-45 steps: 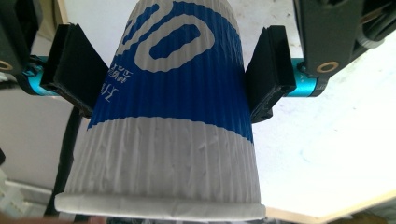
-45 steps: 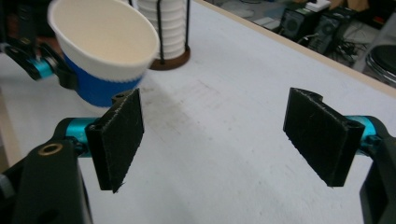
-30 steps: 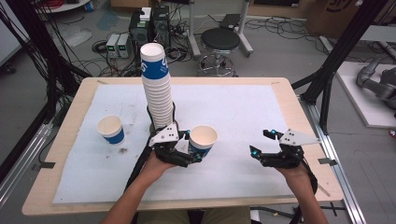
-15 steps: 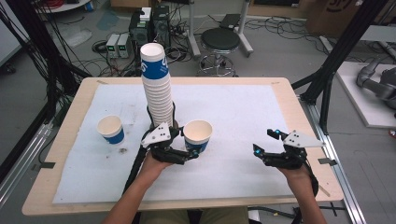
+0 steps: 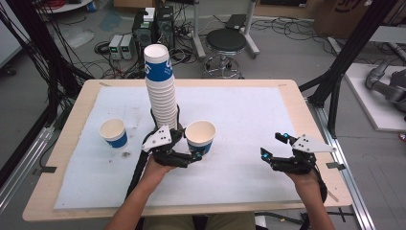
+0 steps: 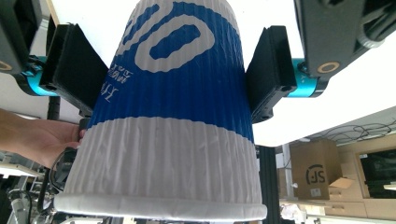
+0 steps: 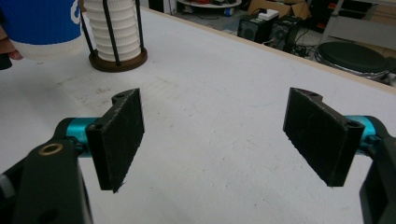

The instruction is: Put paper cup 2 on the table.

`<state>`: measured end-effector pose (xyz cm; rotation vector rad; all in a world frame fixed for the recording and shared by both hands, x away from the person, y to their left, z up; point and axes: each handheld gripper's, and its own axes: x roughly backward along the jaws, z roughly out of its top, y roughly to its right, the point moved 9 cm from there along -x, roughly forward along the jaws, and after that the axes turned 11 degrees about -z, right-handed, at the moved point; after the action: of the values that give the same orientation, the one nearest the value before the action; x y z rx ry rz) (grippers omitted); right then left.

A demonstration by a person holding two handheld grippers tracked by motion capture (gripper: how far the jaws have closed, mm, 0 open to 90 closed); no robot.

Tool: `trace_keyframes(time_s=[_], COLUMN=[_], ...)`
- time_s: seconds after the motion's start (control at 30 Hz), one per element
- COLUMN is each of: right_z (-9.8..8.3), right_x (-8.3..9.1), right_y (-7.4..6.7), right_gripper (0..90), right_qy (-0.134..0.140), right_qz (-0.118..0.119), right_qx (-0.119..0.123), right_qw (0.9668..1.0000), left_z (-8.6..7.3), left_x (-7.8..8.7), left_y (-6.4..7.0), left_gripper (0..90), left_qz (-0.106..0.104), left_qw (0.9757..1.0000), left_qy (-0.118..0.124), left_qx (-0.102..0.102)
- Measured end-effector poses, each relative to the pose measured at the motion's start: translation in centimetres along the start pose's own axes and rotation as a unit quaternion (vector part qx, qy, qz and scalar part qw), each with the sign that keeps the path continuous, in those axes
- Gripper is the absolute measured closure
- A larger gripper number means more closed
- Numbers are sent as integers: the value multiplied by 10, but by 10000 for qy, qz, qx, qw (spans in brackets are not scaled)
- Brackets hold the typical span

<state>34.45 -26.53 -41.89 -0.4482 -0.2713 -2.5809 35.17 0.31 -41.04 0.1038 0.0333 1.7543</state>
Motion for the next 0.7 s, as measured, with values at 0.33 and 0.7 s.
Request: trace_keyframes(time_s=[0.33,0.7], right_z=[-2,-5], right_x=[-1,0], right_y=[-2,-4], right_gripper=[209,209], right_qy=[-10,-3], right_qz=[-5,43], right_qx=[12,51], right_qw=[10000,10000], left_z=[9,14], left_x=[-11,-33], left_y=[-6,-27], left_gripper=[258,254], left_qz=[-45,202], left_qw=[10000,9995], left_qy=[70,246], left_qx=[-47,17])
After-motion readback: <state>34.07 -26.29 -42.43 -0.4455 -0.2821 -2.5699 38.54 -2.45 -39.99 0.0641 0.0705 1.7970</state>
